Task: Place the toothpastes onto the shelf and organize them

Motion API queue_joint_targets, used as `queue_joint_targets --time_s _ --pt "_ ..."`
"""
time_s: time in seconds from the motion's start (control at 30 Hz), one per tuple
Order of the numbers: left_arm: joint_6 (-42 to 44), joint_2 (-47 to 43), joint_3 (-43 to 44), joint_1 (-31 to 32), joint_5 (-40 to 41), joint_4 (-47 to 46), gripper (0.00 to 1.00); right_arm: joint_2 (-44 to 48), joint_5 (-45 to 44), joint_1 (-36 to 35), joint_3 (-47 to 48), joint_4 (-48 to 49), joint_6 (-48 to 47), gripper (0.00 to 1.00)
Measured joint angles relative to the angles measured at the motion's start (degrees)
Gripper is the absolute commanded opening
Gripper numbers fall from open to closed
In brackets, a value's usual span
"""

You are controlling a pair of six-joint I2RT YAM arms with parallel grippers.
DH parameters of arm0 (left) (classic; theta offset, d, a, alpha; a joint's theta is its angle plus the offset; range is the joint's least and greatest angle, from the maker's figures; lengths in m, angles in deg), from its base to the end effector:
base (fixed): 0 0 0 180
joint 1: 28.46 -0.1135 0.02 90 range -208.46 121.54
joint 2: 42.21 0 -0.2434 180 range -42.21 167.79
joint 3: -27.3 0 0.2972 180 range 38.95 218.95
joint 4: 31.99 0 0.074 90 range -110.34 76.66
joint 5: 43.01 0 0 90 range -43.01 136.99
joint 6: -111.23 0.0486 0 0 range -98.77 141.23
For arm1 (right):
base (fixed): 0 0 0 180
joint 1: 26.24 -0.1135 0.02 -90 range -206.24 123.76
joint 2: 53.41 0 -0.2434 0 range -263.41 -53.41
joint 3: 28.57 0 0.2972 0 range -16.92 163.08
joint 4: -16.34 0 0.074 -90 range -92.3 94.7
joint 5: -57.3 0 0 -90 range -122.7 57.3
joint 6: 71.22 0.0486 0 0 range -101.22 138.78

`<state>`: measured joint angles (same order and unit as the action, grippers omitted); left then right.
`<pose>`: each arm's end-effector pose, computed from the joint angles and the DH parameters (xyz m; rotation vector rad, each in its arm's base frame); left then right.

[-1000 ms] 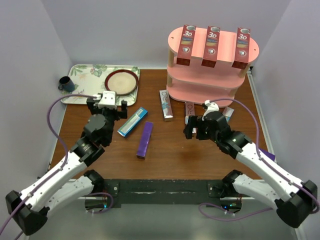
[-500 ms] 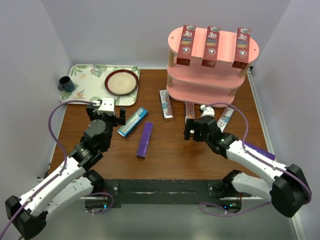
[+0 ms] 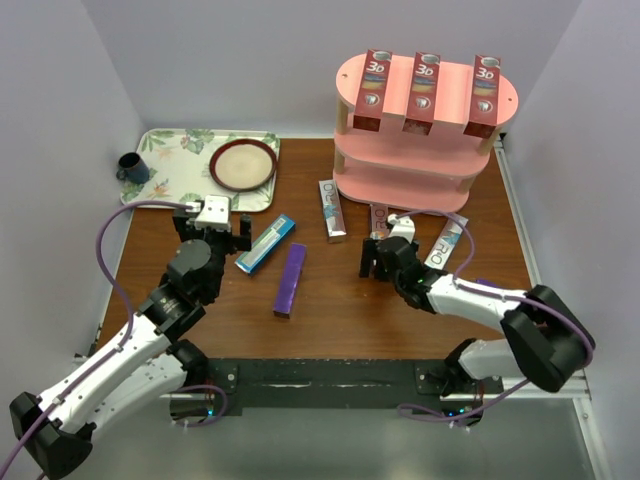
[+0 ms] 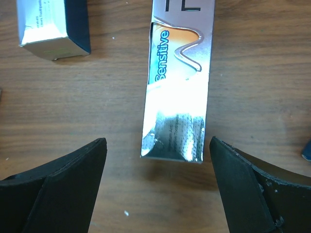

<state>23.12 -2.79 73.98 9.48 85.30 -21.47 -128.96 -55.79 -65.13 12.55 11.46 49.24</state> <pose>0.2068 -0.1230 0.2992 0.0493 1.6150 0.0583 0.2425 0.1712 0.1060 0.0504 2.2012 0.2224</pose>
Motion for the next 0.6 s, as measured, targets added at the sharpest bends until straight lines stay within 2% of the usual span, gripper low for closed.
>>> queue_joint_targets --time_s 0.4,0.6 --pt "0.0 0.0 0.0 0.0 -0.1 0.0 1.0 -7.6 -4.4 -0.9 -0.7 7.1 -0.1 0.7" --pt "0.0 0.0 0.0 0.0 -0.1 0.0 1.0 -9.9 -6.4 -1.2 -0.7 9.5 -0.6 0.52"
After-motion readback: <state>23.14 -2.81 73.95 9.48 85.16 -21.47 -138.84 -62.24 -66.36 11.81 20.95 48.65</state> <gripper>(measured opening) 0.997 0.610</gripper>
